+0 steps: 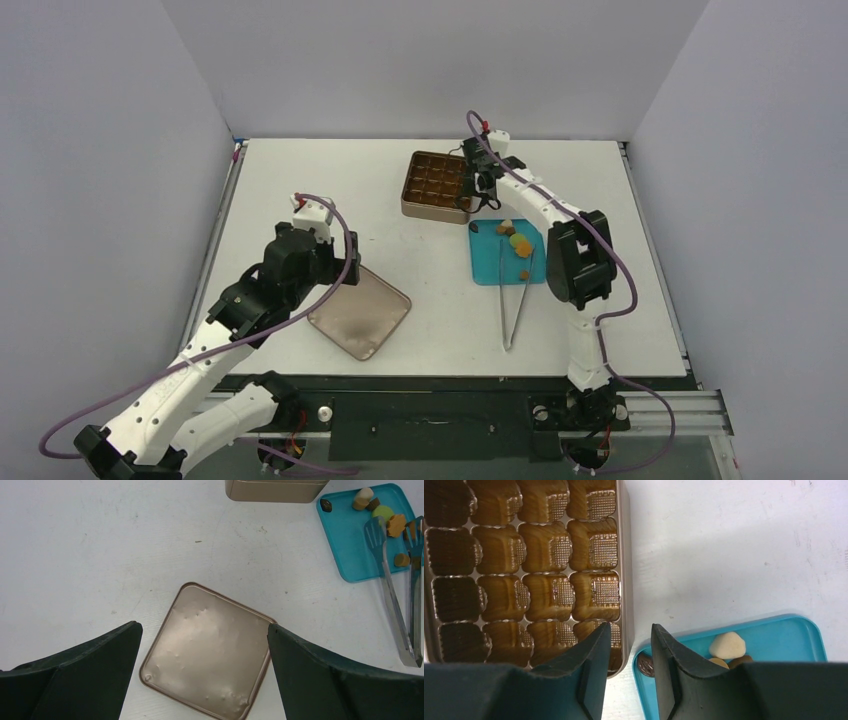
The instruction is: Pack the cookies
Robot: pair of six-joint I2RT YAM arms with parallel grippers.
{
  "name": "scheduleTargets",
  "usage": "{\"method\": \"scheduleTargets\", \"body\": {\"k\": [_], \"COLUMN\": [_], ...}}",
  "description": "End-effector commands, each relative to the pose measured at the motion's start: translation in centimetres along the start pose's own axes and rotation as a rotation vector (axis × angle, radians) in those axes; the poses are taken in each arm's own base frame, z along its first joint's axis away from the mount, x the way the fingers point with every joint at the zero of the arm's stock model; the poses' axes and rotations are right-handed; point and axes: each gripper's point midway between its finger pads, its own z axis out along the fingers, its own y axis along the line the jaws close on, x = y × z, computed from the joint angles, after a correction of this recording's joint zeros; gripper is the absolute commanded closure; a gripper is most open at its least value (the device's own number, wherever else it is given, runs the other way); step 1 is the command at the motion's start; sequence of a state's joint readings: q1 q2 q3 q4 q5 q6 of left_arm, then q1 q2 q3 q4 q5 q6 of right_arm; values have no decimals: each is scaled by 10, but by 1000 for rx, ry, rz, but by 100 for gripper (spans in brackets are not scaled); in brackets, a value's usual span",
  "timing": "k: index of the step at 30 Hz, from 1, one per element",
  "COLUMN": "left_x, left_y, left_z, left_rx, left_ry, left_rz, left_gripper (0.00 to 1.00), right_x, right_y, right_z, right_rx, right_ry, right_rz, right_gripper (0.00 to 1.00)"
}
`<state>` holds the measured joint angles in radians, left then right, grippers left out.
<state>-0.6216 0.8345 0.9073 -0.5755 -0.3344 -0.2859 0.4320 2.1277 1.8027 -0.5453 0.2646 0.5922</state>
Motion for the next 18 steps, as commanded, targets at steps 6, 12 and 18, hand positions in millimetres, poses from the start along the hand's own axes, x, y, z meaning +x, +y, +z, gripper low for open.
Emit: {"method": "scheduleTargets", "body": {"k": [6,12,18], "left_x": [-5,-5,-4], "left_y": [-6,-7,-6], "left_z": [3,4,5], "left_rx": [23,26,27], "left_ry": [-13,-7,-4], "left_rz": [-22,-22,-23], "left_gripper": [3,4,3], "right_x": [-8,-9,-7], "right_y": [7,13,16], "right_z": [19,26,32], "right_rx": [-31,-45,-50], "right_ry": [16,23,33], "right_rz": [69,82,87], "right_gripper": [74,75,79]}}
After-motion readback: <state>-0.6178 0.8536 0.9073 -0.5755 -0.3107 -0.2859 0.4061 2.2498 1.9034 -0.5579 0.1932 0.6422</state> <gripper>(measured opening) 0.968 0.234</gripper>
